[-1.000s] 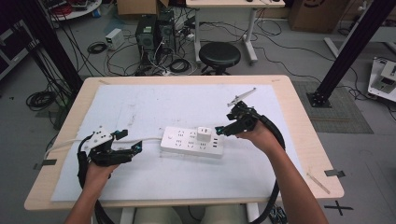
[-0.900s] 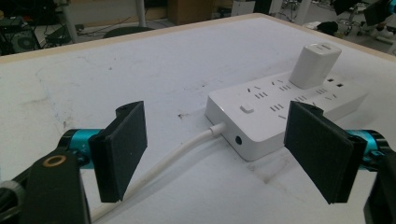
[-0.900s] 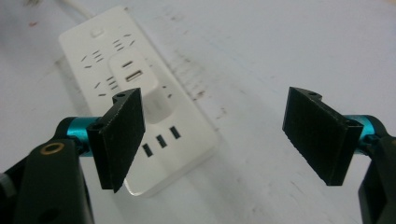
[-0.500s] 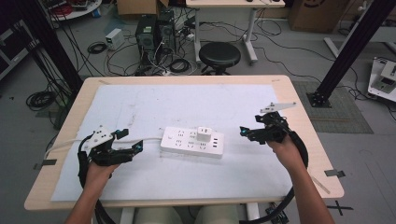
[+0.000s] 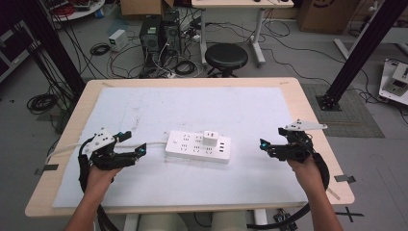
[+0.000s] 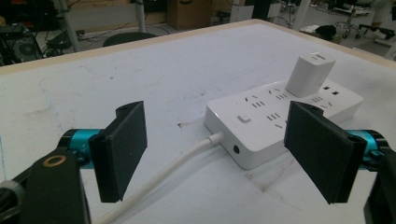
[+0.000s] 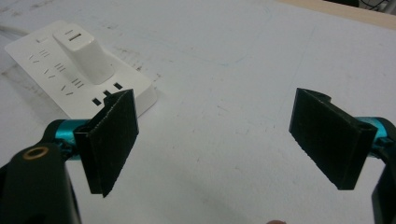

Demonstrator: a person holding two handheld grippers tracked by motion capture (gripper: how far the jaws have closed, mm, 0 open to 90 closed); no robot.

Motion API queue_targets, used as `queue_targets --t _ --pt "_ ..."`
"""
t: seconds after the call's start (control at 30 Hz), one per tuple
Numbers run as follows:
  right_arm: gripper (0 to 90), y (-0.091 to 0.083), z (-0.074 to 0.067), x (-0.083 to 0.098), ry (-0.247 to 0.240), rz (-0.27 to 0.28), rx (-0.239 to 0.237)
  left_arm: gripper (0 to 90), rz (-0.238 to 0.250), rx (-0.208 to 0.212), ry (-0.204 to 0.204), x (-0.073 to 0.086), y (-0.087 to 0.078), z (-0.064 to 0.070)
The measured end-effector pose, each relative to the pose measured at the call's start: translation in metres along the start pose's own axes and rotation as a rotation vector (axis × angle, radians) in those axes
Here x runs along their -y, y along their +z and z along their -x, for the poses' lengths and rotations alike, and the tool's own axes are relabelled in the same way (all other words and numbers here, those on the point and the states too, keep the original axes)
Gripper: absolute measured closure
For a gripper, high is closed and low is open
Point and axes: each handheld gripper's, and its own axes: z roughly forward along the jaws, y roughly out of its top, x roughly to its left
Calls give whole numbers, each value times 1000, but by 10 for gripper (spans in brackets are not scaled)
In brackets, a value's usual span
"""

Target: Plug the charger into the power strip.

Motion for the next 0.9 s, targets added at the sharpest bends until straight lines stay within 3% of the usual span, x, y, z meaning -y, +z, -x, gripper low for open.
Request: queue_targets --t 0.43,0.9 --pt "142 -4 -2 15 32 9 15 214 5 3 -1 0 -4 1" --pt "132 -6 -2 18 42 8 22 214 12 -8 -10 1 -8 -1"
